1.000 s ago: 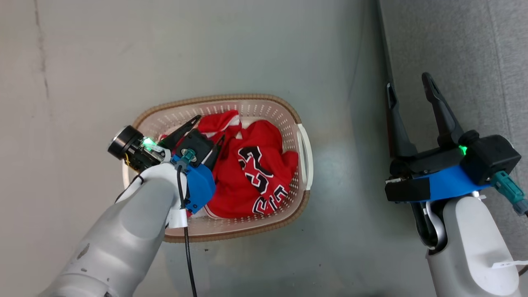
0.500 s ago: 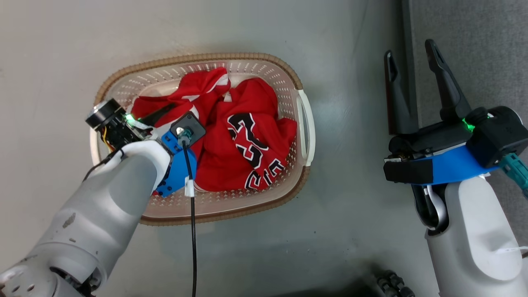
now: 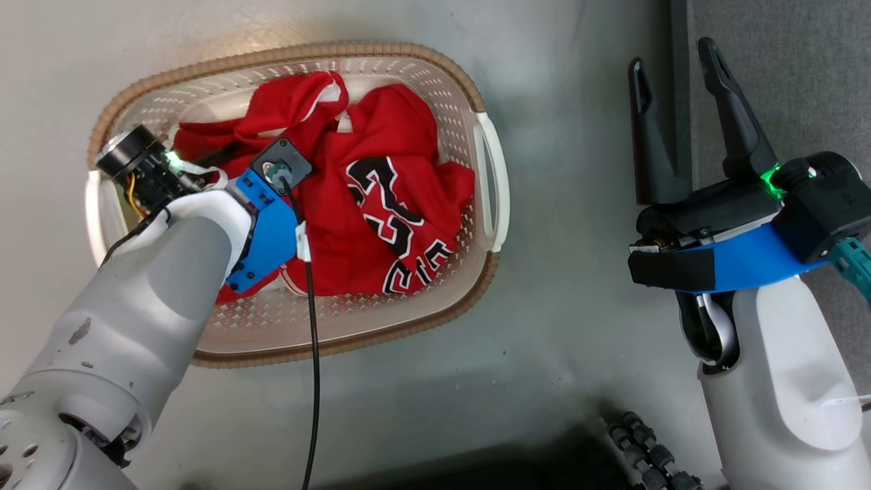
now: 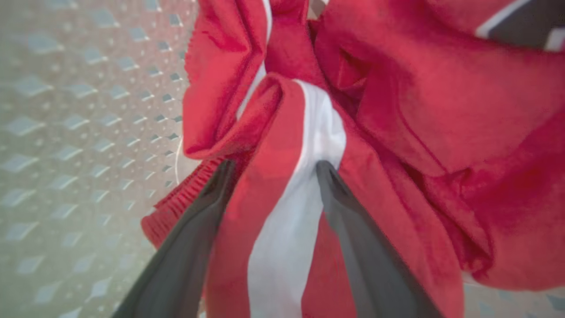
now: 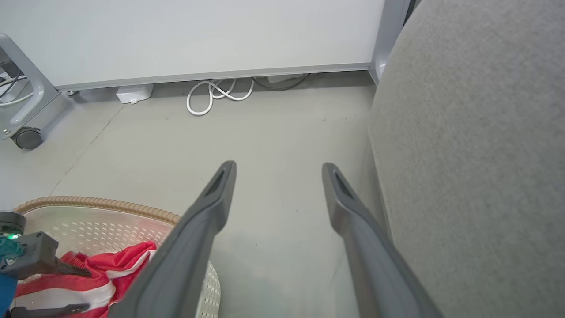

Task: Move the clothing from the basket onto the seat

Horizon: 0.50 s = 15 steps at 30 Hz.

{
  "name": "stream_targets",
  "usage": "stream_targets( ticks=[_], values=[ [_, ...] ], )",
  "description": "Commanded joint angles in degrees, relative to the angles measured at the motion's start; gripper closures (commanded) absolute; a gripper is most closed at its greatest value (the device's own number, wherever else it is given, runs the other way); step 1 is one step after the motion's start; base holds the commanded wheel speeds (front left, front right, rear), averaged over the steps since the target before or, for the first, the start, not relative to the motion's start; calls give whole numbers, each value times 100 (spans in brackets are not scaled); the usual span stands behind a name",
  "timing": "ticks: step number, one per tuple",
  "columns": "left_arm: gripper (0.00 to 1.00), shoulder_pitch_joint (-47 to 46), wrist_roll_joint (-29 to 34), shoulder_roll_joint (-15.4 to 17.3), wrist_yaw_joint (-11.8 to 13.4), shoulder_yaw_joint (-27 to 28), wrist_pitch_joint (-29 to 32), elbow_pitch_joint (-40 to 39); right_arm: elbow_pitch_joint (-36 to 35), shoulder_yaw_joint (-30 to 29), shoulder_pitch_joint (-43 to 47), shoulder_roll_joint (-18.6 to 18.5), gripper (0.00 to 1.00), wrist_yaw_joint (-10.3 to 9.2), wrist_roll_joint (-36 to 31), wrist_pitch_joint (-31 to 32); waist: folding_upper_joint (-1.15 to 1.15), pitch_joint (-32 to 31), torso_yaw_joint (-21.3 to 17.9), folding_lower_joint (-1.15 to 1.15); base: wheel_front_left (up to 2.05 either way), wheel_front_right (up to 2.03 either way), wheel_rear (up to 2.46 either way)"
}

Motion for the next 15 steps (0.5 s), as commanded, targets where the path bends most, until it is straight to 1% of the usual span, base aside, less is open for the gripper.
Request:
stream_targets(
  ticks=[1,4,5,6,7,15],
  values=[
    [0,-69,-68,61,-3,-69,149,42,-23,-2,-105,-19,0,3,44,-24,0,49,-33,-1,0,0,0],
    [0,-89,-160,48,-3,-131,354,47,-13,-10,-99,-20,0,3,54,-24,0,76,-38,-1,0,0,0],
    [34,-85,-199,44,-3,-153,422,50,-2,-15,-106,-20,0,3,58,-24,0,76,-37,-1,0,0,0],
    [73,-77,-204,40,-3,-181,481,47,8,-16,-114,-20,0,3,62,-24,0,73,-37,-1,0,0,0],
    [100,-62,-207,37,-3,-214,533,31,19,-13,-122,-20,0,3,62,-24,0,67,-37,-1,0,0,0],
    [100,-26,-326,33,-3,-298,598,-125,53,-44,-127,-20,0,3,11,-24,0,-51,18,-1,0,0,0]
  ],
)
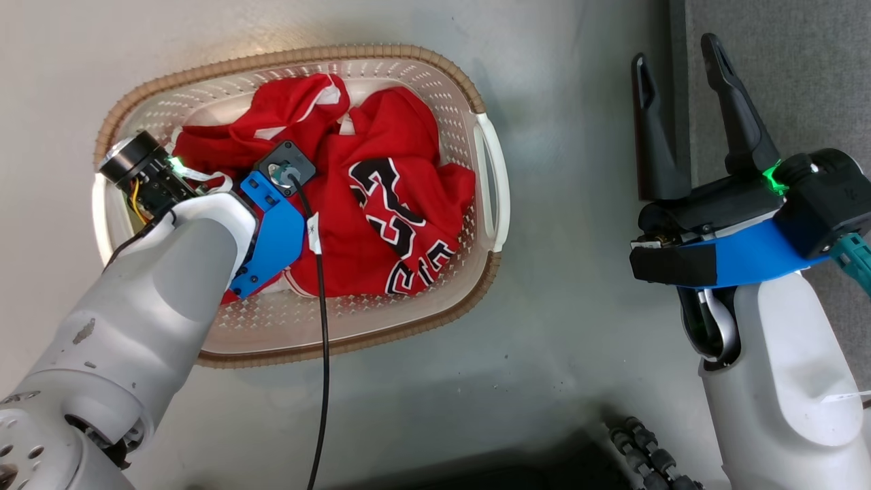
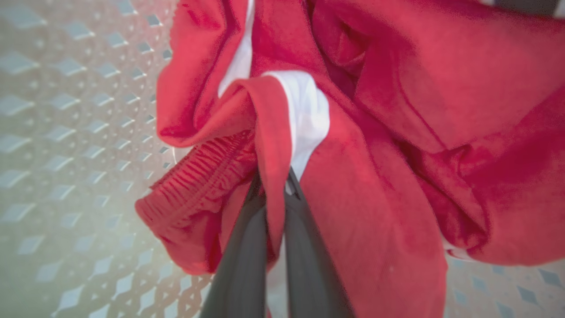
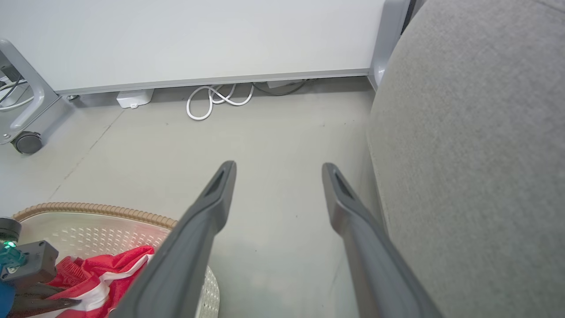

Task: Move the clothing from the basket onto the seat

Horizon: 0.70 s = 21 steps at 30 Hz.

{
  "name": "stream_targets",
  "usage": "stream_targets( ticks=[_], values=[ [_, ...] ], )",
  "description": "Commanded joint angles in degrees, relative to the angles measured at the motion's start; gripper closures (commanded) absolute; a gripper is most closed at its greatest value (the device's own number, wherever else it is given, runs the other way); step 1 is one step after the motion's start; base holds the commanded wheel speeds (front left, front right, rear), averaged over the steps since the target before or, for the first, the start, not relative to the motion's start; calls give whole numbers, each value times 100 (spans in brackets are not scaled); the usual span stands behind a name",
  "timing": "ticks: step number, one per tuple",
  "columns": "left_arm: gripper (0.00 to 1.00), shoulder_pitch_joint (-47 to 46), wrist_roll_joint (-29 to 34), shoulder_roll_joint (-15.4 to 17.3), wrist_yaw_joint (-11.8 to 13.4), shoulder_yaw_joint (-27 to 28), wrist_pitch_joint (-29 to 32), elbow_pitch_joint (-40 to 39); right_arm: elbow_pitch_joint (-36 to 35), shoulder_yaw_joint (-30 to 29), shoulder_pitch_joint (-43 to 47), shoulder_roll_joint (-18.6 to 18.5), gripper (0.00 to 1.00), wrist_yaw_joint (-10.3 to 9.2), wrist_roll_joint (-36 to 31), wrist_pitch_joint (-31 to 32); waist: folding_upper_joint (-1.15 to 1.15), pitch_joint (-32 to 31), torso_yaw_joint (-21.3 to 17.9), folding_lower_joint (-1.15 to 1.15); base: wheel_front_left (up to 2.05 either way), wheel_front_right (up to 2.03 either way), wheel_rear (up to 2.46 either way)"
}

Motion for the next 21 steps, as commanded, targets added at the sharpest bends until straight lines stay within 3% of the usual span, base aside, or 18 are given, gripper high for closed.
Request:
stream_targets(
  ticks=[1,21],
  values=[
    [100,-9,-34,15,-2,-3,-37,-37,9,-8,-57,-19,0,3,-1,-24,0,-43,23,0,0,0,0],
    [100,462,-486,-525,-2,-77,-849,-475,213,-141,275,-92,0,3,-171,-24,0,-1129,433,0,0,0,0]
  ],
)
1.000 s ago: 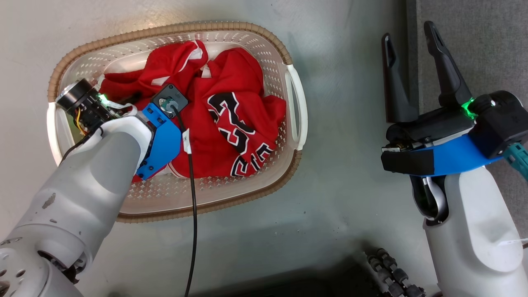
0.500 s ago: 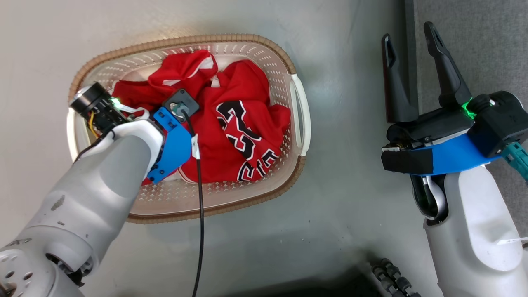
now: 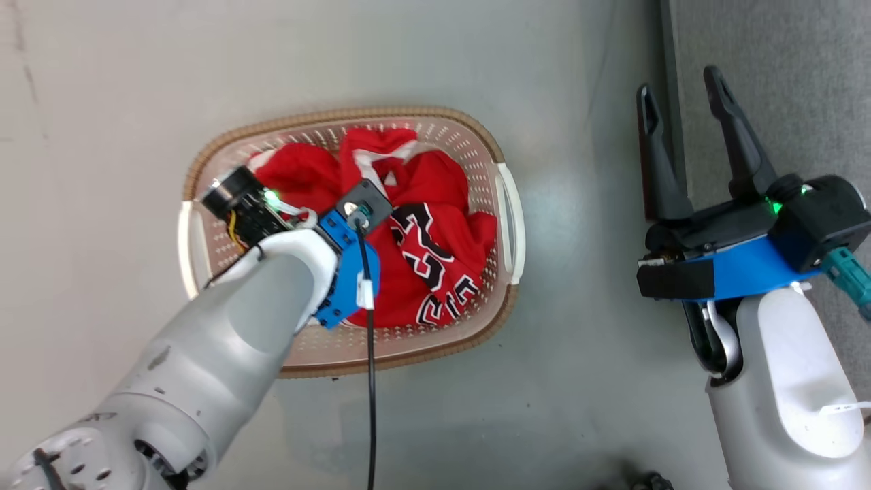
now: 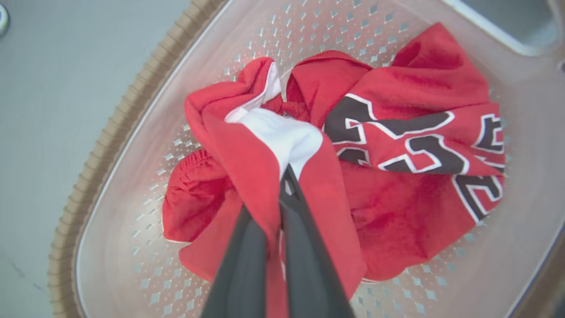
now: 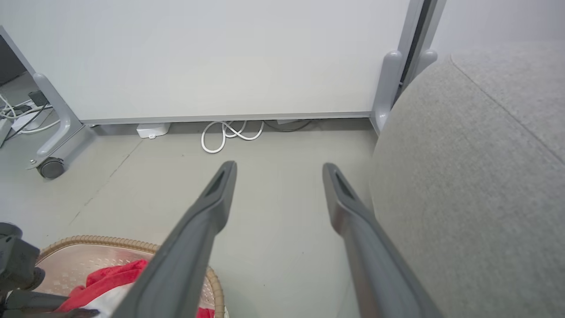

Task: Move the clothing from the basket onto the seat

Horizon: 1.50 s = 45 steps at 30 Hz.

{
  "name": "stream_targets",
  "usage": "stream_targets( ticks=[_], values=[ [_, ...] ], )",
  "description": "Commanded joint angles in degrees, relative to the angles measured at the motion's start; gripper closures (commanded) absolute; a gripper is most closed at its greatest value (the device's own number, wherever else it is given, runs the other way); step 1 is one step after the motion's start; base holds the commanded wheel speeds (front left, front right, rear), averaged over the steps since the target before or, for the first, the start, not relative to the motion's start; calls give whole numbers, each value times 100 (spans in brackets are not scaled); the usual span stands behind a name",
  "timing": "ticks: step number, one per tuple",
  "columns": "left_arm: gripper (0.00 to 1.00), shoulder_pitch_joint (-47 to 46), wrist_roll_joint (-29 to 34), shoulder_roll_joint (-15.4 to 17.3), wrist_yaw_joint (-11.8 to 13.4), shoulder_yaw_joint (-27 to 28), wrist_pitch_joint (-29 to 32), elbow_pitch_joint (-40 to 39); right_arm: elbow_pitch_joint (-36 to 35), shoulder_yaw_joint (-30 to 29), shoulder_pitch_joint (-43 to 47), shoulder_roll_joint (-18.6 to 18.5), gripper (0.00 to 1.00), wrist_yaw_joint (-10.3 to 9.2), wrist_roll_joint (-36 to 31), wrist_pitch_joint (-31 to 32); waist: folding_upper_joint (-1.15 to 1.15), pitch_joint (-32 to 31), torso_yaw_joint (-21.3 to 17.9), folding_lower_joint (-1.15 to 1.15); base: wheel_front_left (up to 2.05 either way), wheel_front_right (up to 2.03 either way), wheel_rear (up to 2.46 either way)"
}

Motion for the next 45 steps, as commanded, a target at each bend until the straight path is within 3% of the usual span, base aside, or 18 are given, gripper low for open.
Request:
stream_targets(
  ticks=[1,16,26,45],
  values=[
    [100,84,-2,-31,-2,-23,-75,-45,19,-8,85,-50,0,3,-25,-24,0,-239,140,0,0,0,0],
    [100,600,-602,-342,-2,-26,-1170,-410,295,-124,668,-144,0,3,-60,-24,0,-1593,598,0,0,0,0],
    [100,743,-887,-434,-2,64,-1445,-752,428,-194,1145,-77,0,3,-67,-24,0,-2421,736,0,0,0,0],
    [100,1085,-315,-177,329,1554,-1449,-2556,574,-361,1874,33,0,3,-23,-24,0,-3563,623,0,0,0,0]
  ],
)
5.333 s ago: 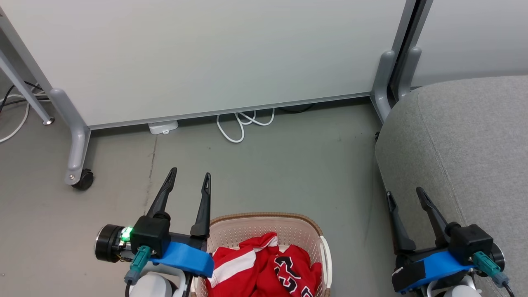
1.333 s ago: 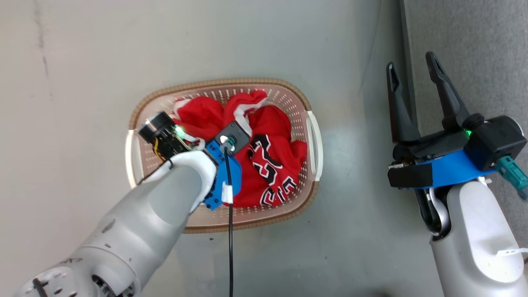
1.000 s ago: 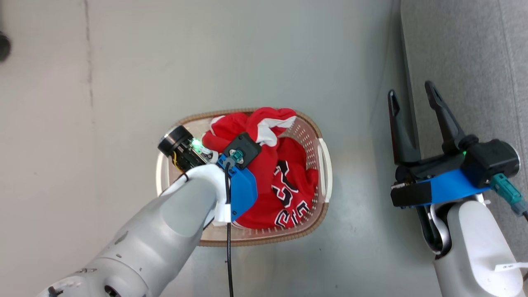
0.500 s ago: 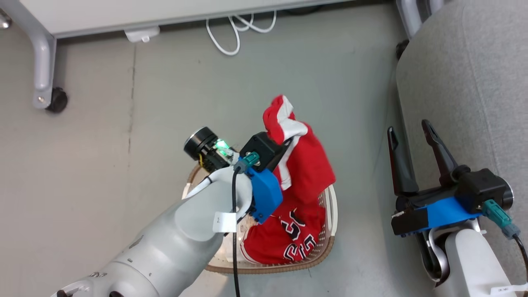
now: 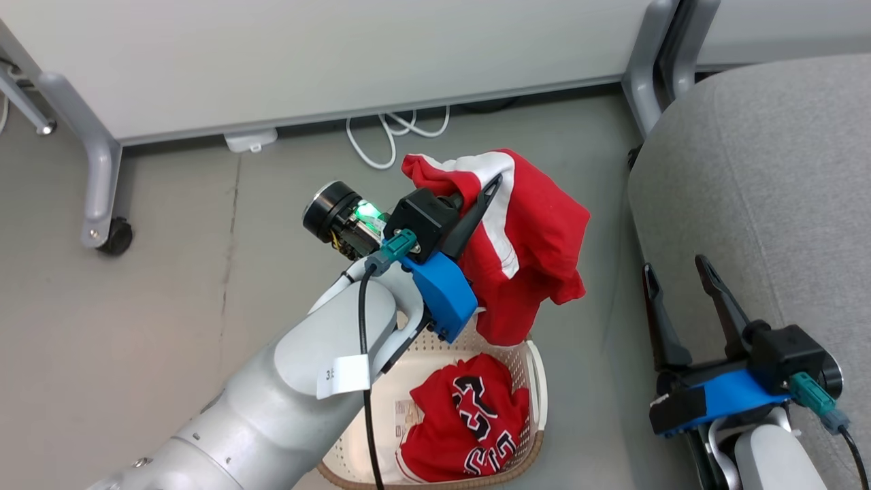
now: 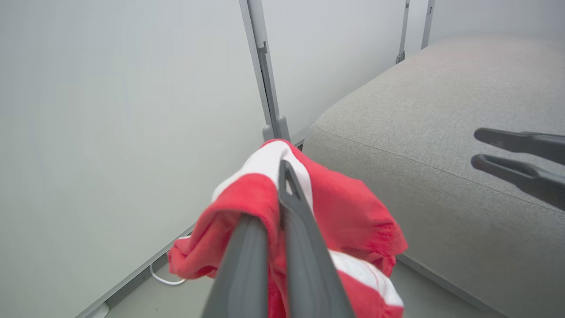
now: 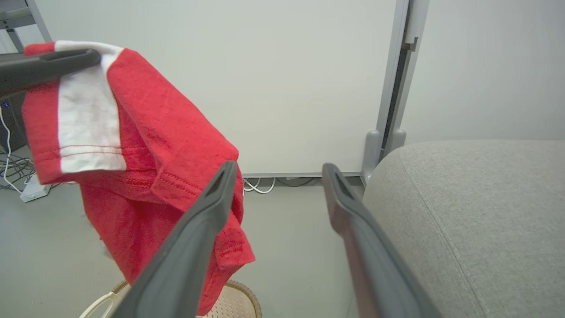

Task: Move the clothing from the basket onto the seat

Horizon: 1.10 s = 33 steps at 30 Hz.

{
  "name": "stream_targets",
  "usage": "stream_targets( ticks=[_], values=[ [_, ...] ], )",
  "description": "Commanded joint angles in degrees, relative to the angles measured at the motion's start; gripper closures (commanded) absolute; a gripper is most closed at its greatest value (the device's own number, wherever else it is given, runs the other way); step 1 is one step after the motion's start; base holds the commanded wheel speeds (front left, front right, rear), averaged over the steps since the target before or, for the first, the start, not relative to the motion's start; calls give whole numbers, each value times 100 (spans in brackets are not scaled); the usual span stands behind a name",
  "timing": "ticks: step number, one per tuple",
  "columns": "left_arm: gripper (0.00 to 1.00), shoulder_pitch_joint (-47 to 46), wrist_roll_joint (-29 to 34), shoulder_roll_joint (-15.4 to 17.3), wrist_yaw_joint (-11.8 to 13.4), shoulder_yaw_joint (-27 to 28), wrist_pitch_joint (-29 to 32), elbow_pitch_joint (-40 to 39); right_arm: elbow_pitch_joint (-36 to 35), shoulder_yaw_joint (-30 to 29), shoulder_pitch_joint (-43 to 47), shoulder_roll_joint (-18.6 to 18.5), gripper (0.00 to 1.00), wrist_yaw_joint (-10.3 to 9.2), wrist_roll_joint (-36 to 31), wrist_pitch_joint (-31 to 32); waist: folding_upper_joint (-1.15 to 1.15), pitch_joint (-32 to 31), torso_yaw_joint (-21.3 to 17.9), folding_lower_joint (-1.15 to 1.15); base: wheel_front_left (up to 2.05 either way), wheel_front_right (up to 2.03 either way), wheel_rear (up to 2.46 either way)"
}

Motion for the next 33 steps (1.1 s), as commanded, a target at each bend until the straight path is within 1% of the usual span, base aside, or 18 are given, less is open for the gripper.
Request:
stream_targets(
  ticks=[1,8,18,25,33],
  values=[
    [100,98,69,48,28,99,-28,-108,18,-29,148,16,0,3,17,-24,-1,-180,-45,1,0,0,0],
    [100,166,213,105,27,320,-29,-433,83,-76,418,25,0,3,43,-24,-1,-529,-94,1,0,0,0],
    [100,321,283,141,-9,319,-29,-547,106,-69,616,25,0,3,130,-24,-1,-821,-100,1,0,0,0],
    [100,394,276,148,-11,327,-29,-567,32,-6,599,25,0,3,80,-24,-1,-915,-83,1,0,0,0],
    [100,437,286,130,2,314,-29,-589,-72,336,289,8,0,3,-157,-24,-1,-920,-63,1,0,0,0]
  ],
)
